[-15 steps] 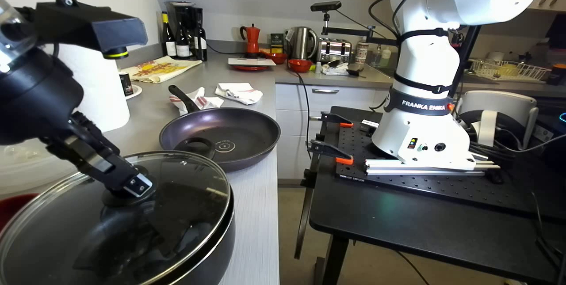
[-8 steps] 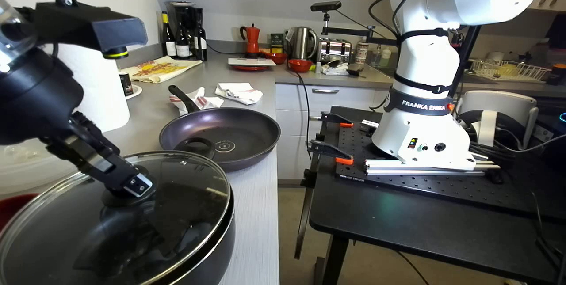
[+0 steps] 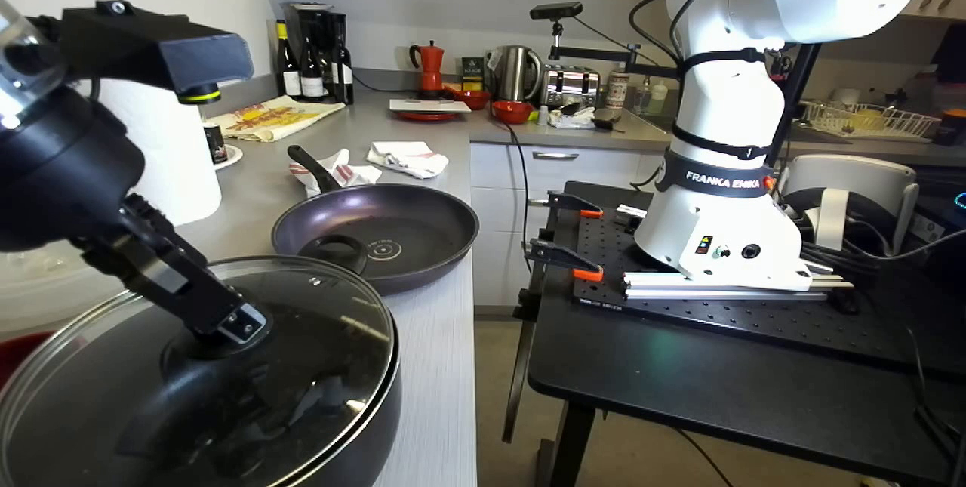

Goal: Put the lid on the black pot

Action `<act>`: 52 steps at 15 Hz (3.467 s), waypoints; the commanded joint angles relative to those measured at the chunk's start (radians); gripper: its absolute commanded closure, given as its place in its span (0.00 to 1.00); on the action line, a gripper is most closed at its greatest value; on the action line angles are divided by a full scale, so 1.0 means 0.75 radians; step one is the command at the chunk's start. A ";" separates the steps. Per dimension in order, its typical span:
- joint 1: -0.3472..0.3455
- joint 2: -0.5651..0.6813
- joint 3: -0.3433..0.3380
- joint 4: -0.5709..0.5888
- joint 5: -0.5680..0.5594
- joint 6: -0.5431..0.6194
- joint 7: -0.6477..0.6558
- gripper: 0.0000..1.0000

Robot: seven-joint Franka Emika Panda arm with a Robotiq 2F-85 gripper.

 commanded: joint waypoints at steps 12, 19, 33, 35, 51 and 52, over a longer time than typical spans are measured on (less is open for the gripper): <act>-0.002 -0.001 -0.008 0.056 -0.013 -0.041 -0.032 0.00; -0.035 -0.046 -0.017 0.067 0.001 -0.023 -0.003 0.00; -0.066 -0.072 -0.024 0.076 0.015 -0.003 0.069 0.00; -0.069 -0.080 -0.028 0.067 0.009 0.012 0.073 0.00; -0.193 -0.190 -0.011 -0.242 0.146 0.510 0.065 0.00; -0.199 -0.199 -0.012 -0.255 0.156 0.526 0.063 0.00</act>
